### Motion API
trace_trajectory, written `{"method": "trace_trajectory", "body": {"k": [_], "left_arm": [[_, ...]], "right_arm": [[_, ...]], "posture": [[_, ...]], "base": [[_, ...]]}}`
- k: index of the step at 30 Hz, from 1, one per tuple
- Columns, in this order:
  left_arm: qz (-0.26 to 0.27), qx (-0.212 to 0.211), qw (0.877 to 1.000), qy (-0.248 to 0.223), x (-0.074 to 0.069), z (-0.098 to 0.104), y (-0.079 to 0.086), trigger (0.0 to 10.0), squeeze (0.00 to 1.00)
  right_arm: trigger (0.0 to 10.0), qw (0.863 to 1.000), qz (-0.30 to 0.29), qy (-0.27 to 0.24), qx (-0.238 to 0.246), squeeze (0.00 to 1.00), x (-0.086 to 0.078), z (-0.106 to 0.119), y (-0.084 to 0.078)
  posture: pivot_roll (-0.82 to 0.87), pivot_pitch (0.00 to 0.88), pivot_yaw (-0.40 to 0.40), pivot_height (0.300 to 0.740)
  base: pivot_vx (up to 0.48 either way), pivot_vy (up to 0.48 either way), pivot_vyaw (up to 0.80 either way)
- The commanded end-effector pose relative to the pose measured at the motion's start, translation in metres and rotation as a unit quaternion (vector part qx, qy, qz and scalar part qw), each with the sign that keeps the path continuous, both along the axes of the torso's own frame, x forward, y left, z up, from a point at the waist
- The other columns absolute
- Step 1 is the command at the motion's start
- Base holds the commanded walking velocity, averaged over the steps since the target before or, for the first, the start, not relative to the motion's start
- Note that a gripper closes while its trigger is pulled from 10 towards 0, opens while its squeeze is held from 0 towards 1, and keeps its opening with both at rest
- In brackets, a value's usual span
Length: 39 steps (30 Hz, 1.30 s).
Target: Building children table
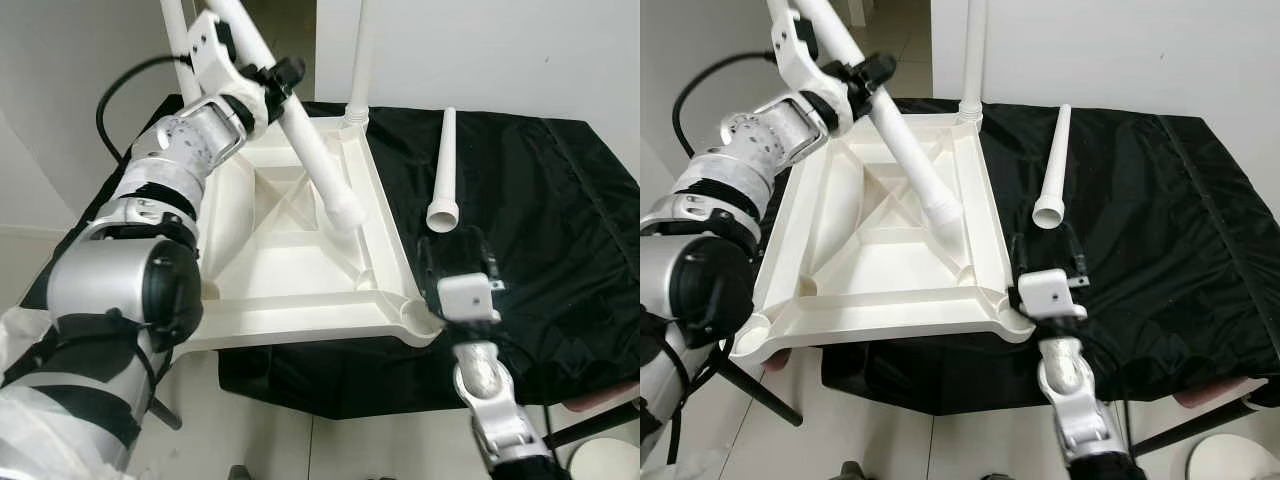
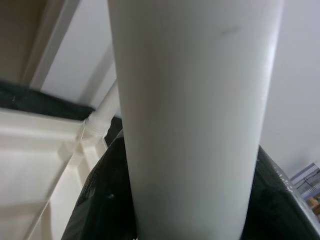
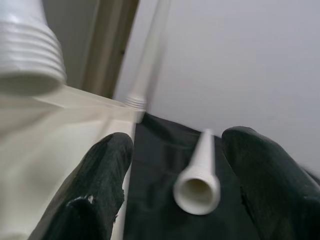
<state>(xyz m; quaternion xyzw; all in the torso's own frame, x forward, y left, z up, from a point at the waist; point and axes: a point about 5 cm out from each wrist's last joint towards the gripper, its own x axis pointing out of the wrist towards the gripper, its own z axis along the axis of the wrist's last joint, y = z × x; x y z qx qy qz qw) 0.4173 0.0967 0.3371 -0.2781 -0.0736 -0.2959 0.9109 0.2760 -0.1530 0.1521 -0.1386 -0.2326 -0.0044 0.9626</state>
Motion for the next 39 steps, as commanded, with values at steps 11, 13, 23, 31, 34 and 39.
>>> {"method": "trace_trajectory", "body": {"k": [11,13,23,31,34,39], "left_arm": [[-0.013,0.078,0.991,-0.104,-0.018,0.001,-0.035,10.0,0.00],[-0.008,0.089,0.990,-0.113,-0.020,-0.001,-0.040,10.0,0.00],[-0.005,0.102,0.985,-0.139,-0.033,-0.005,-0.067,10.0,0.00],[0.006,0.118,0.976,-0.186,-0.049,-0.002,-0.084,10.0,0.00],[0.010,0.118,0.973,-0.197,-0.053,0.000,-0.086,10.0,0.00],[0.010,0.122,0.970,-0.208,-0.058,0.003,-0.090,10.0,0.00]], "right_arm": [[10.0,0.985,0.061,0.054,0.152,0.00,0.014,0.021,0.010],[10.0,0.984,0.070,0.059,0.151,0.00,0.015,0.023,0.011],[10.0,0.986,0.086,0.052,0.130,0.00,0.018,0.048,-0.007],[10.0,0.989,0.088,0.079,0.094,0.00,0.021,0.051,0.001],[10.0,0.987,0.085,0.083,0.105,0.00,0.023,0.053,-0.001],[10.0,0.986,0.099,0.091,0.098,0.00,0.024,0.054,0.000]], "posture": [[-0.03,0.000,0.004,0.740],[-0.03,0.000,0.003,0.740],[-0.02,0.000,0.000,0.740],[-0.02,0.000,0.001,0.740],[-0.02,0.000,-0.001,0.740],[-0.01,0.000,-0.002,0.740]], "base": [[0.000,0.000,0.00],[0.000,0.000,0.00],[0.000,0.000,0.00],[0.000,0.000,0.00],[0.000,0.000,0.00],[0.000,0.000,0.00]]}}
